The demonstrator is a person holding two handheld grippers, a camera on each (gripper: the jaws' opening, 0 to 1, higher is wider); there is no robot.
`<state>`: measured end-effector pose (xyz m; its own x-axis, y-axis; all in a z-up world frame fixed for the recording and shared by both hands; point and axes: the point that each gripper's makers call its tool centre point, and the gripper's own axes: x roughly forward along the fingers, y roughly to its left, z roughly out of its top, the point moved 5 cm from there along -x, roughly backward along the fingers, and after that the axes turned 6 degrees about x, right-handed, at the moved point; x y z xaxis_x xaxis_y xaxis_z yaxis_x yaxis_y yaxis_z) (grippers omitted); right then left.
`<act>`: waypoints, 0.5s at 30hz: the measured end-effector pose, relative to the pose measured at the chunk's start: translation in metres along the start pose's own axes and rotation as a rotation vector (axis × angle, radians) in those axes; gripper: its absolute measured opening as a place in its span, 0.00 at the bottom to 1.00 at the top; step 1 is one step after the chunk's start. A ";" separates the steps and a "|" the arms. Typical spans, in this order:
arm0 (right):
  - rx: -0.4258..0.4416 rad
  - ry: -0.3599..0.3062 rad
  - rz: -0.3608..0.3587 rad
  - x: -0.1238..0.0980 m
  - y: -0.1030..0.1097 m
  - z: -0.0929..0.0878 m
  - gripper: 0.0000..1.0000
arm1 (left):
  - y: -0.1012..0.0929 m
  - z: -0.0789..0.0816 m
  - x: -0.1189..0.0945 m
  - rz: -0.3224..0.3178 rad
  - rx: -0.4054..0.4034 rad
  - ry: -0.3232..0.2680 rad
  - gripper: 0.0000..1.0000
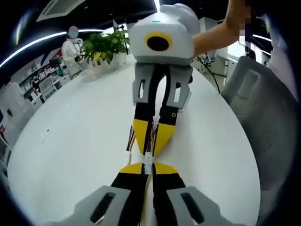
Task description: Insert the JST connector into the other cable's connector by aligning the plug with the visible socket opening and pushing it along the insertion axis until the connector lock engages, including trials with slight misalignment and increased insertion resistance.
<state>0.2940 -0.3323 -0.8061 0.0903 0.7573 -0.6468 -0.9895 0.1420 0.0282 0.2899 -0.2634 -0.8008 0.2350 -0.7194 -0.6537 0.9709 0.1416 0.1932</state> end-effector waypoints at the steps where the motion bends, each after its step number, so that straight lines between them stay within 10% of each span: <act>1: 0.001 0.000 -0.001 0.000 0.000 0.000 0.03 | 0.000 -0.001 0.001 0.000 0.002 0.003 0.00; 15: 0.026 0.008 0.002 0.003 0.001 -0.007 0.03 | -0.003 -0.004 0.006 -0.023 -0.014 0.004 0.00</act>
<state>0.2926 -0.3348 -0.8131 0.0870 0.7522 -0.6531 -0.9864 0.1568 0.0492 0.2890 -0.2655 -0.8085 0.2128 -0.7198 -0.6608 0.9766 0.1346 0.1678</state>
